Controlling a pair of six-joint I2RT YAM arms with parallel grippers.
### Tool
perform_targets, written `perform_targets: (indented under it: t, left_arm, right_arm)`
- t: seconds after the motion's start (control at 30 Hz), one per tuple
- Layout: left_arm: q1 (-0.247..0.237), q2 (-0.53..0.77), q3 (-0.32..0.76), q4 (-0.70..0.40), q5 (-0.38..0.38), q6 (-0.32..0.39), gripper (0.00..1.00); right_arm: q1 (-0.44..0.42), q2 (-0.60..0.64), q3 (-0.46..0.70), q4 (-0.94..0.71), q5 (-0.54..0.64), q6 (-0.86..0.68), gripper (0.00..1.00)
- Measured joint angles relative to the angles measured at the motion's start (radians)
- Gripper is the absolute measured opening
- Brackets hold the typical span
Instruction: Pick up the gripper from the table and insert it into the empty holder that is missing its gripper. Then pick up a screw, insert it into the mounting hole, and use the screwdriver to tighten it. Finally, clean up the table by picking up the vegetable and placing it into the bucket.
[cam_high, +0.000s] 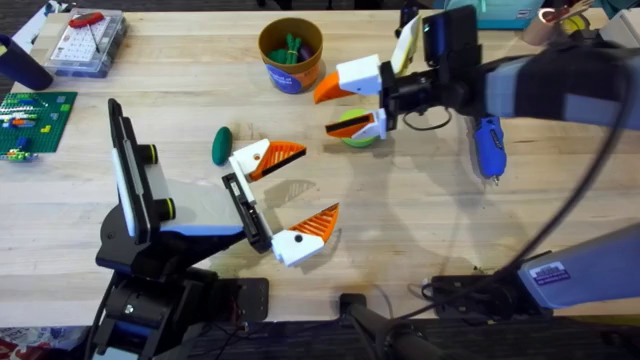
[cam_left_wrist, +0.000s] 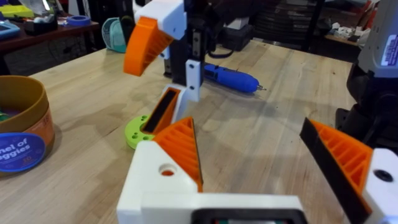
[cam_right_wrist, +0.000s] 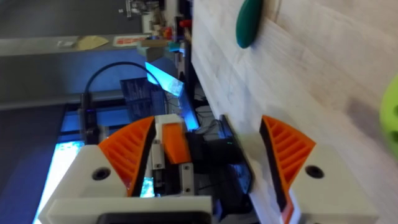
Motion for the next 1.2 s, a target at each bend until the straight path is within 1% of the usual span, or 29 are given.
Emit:
perform_targets:
  t: [0.13,0.4,0.6,0.7,0.83,0.93,1.03,1.2]
  left_arm:
    - [0.0,0.003,0.002,-0.001,-0.002,0.0,0.997]
    - [0.0,0.003,0.002,-0.001,-0.003,0.0,0.997]
    - [0.0,0.003,0.002,-0.001,-0.003,0.0,0.997]
    - [0.0,0.003,0.002,-0.001,-0.003,0.0,0.997]
    - [0.0,0.003,0.002,-0.001,-0.003,0.0,0.997]
    - [0.0,0.003,0.002,-0.001,-0.003,0.0,0.997]
    - [0.0,0.003,0.002,-0.001,-0.003,0.0,0.997]
    - [0.0,0.003,0.002,-0.001,-0.003,0.0,0.997]
  right_arm:
    - [-0.007,-0.007,0.004,-0.057,-0.007,-0.031,0.984]
    - [-0.021,0.012,0.001,-0.022,-0.105,-0.067,0.984]
    - [-0.016,-0.001,0.001,0.01,-0.136,-0.105,0.984]
    - [0.008,-0.017,0.001,0.009,-0.14,-0.12,0.984]
    - [0.072,-0.022,0.001,0.0,-0.145,-0.162,0.984]
    - [0.112,-0.022,-0.003,-0.041,-0.134,-0.191,0.984]
    - [0.121,-0.021,-0.009,-0.076,-0.109,-0.221,0.984]
    - [0.128,-0.005,-0.01,-0.069,-0.083,-0.251,0.984]
